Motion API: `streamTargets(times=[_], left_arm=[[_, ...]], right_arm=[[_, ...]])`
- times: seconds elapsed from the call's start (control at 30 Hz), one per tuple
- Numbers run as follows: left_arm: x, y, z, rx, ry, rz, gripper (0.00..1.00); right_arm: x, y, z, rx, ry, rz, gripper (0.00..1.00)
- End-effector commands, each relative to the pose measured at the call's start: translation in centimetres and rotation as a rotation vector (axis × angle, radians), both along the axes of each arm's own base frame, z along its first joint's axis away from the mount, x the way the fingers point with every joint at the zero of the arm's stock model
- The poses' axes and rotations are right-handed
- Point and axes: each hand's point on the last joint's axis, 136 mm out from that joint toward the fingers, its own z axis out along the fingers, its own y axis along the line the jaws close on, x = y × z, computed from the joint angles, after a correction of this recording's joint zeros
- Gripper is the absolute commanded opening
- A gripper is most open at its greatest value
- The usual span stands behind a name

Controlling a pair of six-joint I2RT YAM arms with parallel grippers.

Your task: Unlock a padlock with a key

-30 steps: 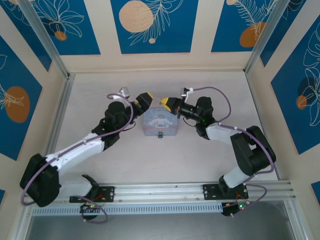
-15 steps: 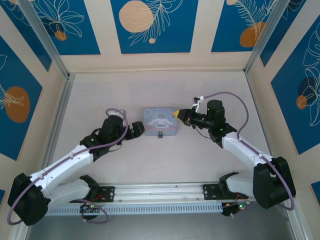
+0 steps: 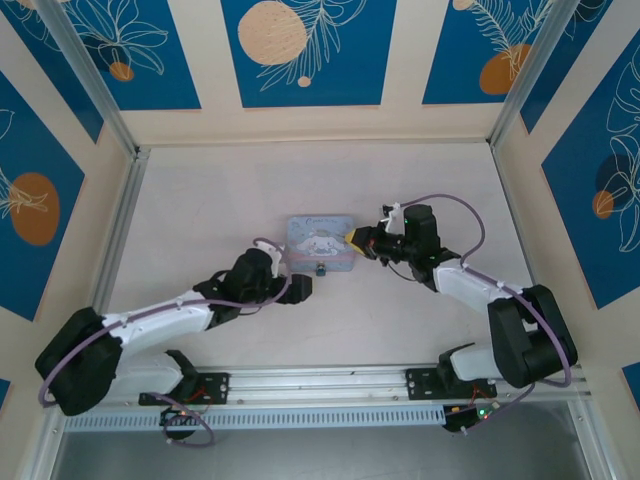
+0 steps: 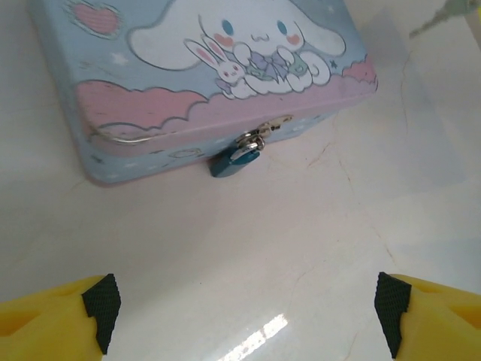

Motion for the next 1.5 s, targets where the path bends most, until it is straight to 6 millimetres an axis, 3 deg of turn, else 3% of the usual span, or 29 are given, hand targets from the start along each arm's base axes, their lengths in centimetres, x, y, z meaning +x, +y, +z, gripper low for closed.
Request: streamTargets(times=[0.0, 0.37, 0.93, 1.13, 1.47], left_arm=[[0.6, -1.9, -0.1, 0.001, -0.077, -0.046, 0.87], [3.1, -5.3, -2.6, 0.016, -0.121, -0.084, 0.84], [5.3, -7.5, -5.3, 0.017, -0.147, -0.069, 0.78], [6.0, -9.2, -4.6, -0.026, -0.156, -0.074, 0.78], [7.0, -10.6, -1.7, -0.211, -0.152, -0.004, 0.77]], right_arm=[[0.5, 0.4, -0.1, 0.032, -0.001, -0.017, 0.0], [2.0, 0.6, -1.7, 0.021, 0.052, -0.048, 0.0], [2.8, 0.6, -4.6, 0.013, 0.135, -0.05, 0.0], [2.8, 0.3, -5.1, 0.009, 0.149, -0.054, 0.0], [3.0, 0.1, -5.7, 0.008, 0.161, -0.059, 0.0]])
